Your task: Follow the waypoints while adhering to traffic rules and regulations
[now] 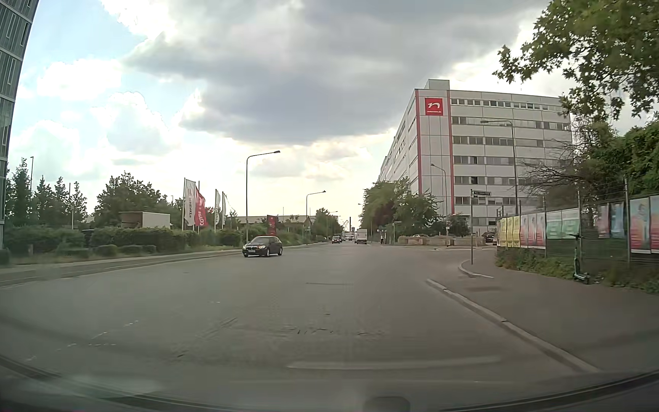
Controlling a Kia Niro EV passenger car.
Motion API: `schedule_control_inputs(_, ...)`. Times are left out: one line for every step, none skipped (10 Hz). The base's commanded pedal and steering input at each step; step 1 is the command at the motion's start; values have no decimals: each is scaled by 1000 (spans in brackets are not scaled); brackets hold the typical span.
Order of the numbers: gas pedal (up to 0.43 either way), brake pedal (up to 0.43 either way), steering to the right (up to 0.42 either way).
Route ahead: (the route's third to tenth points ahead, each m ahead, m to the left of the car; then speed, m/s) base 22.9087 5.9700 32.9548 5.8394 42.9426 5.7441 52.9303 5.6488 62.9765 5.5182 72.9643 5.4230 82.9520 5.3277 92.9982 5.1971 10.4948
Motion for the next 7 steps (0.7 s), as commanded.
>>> schedule_control_inputs(169,30,-2)
schedule_control_inputs(177,30,-3)
schedule_control_inputs(177,30,-3)
schedule_control_inputs(177,30,-2)
schedule_control_inputs(177,30,-2)
schedule_control_inputs(177,30,-1)
schedule_control_inputs(197,30,-2)
